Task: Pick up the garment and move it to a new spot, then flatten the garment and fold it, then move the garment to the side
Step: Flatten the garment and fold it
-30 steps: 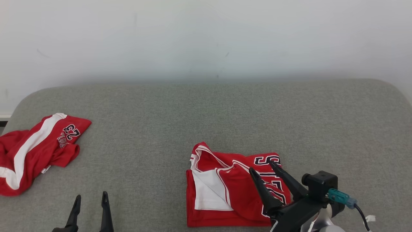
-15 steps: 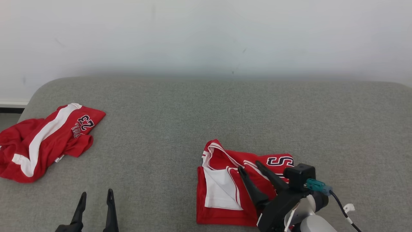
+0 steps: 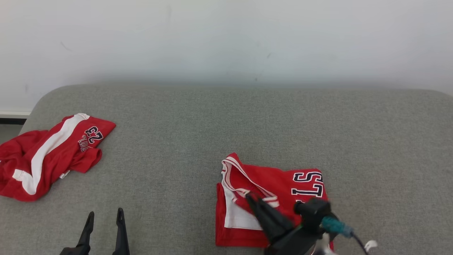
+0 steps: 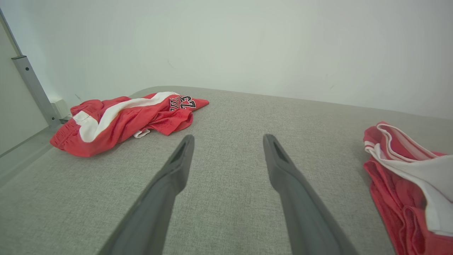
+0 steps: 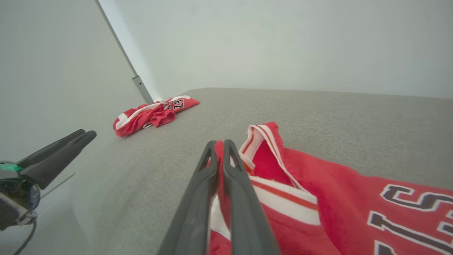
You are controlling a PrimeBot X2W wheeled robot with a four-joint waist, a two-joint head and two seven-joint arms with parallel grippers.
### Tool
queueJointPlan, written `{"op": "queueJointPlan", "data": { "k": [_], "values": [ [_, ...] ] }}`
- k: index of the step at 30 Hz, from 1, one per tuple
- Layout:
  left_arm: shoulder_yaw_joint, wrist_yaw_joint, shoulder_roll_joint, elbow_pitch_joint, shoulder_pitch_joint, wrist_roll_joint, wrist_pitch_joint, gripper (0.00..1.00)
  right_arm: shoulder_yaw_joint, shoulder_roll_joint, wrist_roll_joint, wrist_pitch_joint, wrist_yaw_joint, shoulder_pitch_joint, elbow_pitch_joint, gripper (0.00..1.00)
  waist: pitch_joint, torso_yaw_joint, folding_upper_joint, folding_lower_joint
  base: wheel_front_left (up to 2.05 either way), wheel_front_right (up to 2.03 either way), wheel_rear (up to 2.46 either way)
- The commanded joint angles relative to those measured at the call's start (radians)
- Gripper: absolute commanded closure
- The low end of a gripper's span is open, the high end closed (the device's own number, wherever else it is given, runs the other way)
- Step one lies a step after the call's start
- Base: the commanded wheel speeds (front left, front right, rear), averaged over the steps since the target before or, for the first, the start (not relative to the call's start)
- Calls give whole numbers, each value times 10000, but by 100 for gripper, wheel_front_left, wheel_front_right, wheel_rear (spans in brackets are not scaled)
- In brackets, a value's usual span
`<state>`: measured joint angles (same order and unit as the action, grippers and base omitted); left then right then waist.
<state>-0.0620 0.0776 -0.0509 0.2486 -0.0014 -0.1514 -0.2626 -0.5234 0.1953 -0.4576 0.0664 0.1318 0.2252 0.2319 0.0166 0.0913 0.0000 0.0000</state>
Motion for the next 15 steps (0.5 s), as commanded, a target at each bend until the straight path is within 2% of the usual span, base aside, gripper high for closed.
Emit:
{"op": "queueJointPlan", "data": {
  "k": [1, 7, 8, 9, 12, 15],
  "values": [
    [18, -44, 10, 24, -49, -37, -31, 0, -316, -32, -129, 115, -26, -149, -126, 100, 43, -42, 0, 0, 0, 0, 0],
    [122, -27, 11, 69, -207, -34, -31, 0, -1431, -302, -292, 395, -26, -155, 480, 100, 157, -24, 0, 0, 0, 0, 0],
    [139, -16, 11, 85, -232, -27, -31, 0, -1549, -296, -212, 396, -26, -71, 745, 56, 170, -3, 0, 0, 0, 0, 0],
    [161, -7, 12, 103, -237, -3, -31, 0, -1717, -311, -135, 469, -26, 23, 941, 0, 176, 17, 0, 0, 0, 0, 0],
    [159, -3, 9, 123, -258, 22, -31, 0, -1823, -441, -231, 961, -26, 199, 1316, 0, 164, 36, 0, 0, 0, 0, 0],
    [77, -9, 11, 100, -179, 51, -31, 0, -1611, -257, -285, 1472, -26, 350, 1425, 0, 93, -26, 0, 0, 0, 0, 0]
  ]
}}
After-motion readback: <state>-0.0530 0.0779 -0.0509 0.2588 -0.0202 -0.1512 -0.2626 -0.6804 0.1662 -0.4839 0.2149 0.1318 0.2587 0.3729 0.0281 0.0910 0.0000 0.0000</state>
